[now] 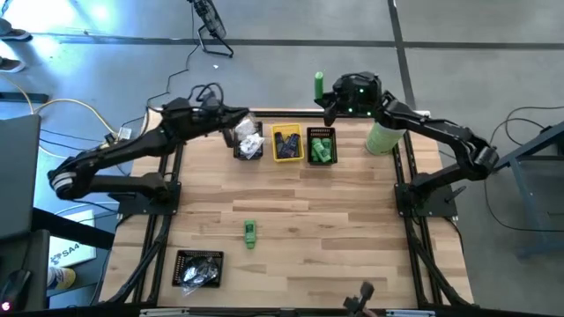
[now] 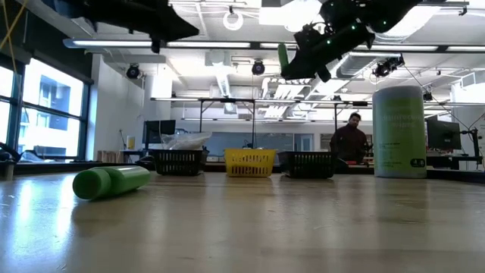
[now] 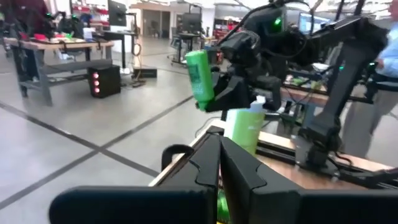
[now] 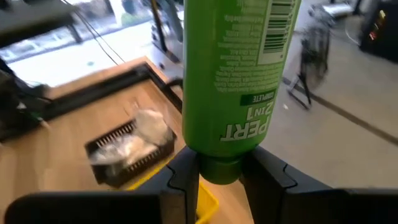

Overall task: Pick & Place Travel size toiletries
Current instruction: Put the green shampoo bottle into the top right black bin

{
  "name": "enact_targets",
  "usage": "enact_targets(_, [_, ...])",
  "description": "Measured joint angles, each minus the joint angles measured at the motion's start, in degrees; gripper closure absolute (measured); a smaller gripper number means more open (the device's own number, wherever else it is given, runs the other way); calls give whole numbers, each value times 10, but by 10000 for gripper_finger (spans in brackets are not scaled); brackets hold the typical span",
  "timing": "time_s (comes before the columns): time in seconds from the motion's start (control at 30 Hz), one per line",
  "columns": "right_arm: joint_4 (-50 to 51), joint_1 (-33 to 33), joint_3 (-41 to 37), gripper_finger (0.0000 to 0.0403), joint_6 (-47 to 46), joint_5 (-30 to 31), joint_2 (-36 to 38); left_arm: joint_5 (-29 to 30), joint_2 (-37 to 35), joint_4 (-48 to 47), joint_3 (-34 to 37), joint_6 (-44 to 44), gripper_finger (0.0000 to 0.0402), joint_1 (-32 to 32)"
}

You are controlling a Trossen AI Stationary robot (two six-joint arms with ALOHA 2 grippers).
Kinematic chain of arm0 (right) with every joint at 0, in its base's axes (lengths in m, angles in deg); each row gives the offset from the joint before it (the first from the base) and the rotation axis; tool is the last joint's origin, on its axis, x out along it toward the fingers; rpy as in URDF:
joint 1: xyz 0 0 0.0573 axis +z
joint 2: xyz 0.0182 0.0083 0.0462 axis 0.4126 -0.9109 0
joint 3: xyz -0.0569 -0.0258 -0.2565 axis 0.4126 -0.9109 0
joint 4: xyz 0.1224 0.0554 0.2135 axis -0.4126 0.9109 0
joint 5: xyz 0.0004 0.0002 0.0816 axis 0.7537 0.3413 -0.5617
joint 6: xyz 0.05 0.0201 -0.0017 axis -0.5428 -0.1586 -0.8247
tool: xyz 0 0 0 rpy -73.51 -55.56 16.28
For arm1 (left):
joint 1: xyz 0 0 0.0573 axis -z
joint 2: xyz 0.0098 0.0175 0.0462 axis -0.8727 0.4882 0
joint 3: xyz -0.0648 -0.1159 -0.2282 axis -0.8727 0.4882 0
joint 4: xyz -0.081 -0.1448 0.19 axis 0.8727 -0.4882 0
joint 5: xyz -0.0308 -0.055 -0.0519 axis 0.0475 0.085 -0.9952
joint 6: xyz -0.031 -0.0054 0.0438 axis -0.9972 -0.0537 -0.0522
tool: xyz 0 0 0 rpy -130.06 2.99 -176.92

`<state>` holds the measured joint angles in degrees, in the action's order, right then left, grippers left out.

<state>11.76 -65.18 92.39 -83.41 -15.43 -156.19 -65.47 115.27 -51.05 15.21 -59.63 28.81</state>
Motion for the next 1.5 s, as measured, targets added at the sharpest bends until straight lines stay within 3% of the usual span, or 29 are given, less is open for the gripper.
enact_targets(0.13, [53, 20, 1, 314, -46, 38, 0, -17, -32, -39, 0, 2, 389, -8])
enact_targets(0.63, [282, 73, 1, 314, -169, 69, -19, -29, -44, -54, 0, 23, 389, -8])
enact_targets(1.23, [328, 97, 0, 313, -195, 86, -154, -42, -44, -55, 0, 17, 389, -7])
enact_targets(1.5, [332, 98, 1, 242, -192, 95, -153, -42, -44, -58, 0, 16, 389, -7])
